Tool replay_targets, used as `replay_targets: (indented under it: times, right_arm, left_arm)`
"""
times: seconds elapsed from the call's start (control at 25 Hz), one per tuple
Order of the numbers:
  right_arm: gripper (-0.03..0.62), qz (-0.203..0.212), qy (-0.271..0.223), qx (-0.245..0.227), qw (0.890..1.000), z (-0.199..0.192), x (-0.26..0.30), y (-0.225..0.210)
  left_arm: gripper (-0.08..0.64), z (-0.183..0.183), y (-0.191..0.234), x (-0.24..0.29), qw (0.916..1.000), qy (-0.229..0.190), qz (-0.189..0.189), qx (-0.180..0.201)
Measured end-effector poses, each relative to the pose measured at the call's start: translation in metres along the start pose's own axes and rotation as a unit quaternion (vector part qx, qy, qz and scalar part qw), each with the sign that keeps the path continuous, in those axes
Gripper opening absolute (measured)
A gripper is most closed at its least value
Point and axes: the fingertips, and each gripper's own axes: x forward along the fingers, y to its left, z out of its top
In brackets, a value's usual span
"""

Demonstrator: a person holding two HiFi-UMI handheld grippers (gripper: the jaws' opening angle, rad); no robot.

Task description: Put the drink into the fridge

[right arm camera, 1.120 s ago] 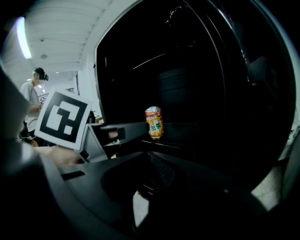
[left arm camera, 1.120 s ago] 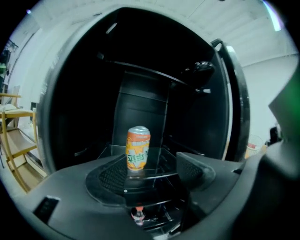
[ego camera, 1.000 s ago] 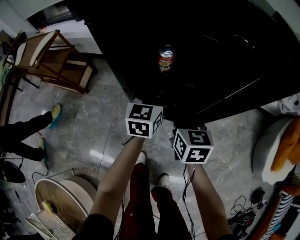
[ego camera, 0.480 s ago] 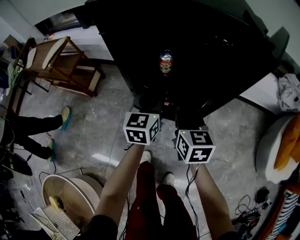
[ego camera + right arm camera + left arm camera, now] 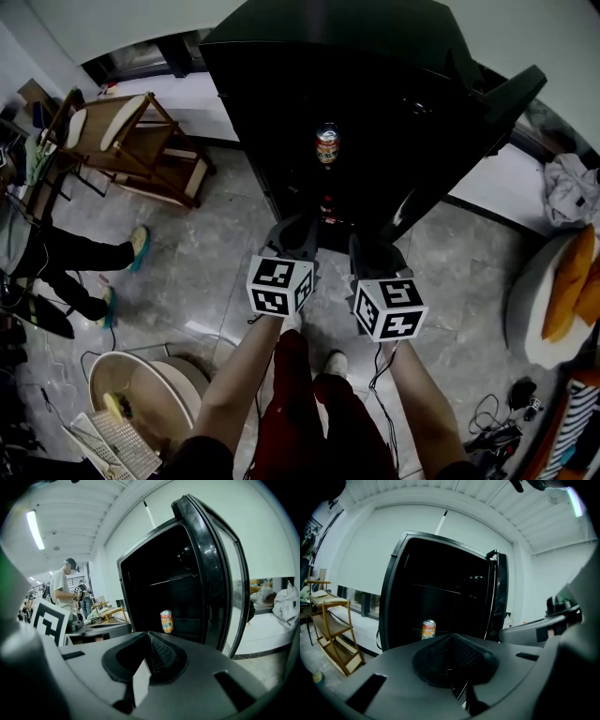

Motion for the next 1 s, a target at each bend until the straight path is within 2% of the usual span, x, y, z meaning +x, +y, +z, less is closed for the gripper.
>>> replay_targets:
  times: [0.12, 0.24, 0.64, 0.88, 1.0]
  right_arm:
    - [0.018, 0.003, -0.011, 0.009, 1.000, 0.009, -0.017, 0.003]
    - [0.018, 0.009, -0.015, 0.012, 1.000, 0.017, -0.032, 0.008]
    - [0.018, 0.023, -0.024, 0.015, 0.999, 0.035, -0.071, 0.022]
    - [0.018, 0.011, -0.028, -0.012, 0.999, 0.043, -0.095, 0.025]
    - [0.018, 0.012, -0.031, -0.003, 0.999, 0.047, -0.107, 0.028]
  left_arm:
    - [0.011, 0.008, -0.019, -0.016, 0.9998, 0.004, -0.015, 0.014]
    - [0.011, 0.020, -0.032, -0.031, 0.9997, 0.000, -0.021, 0.009]
    - [0.011, 0.055, -0.052, -0.074, 0.9998, -0.014, -0.008, -0.005]
    - [0.011, 0.063, -0.064, -0.091, 0.9997, -0.015, -0.003, -0.017]
    - [0.011, 0.069, -0.073, -0.101, 0.9998, -0.016, -0.004, -0.010]
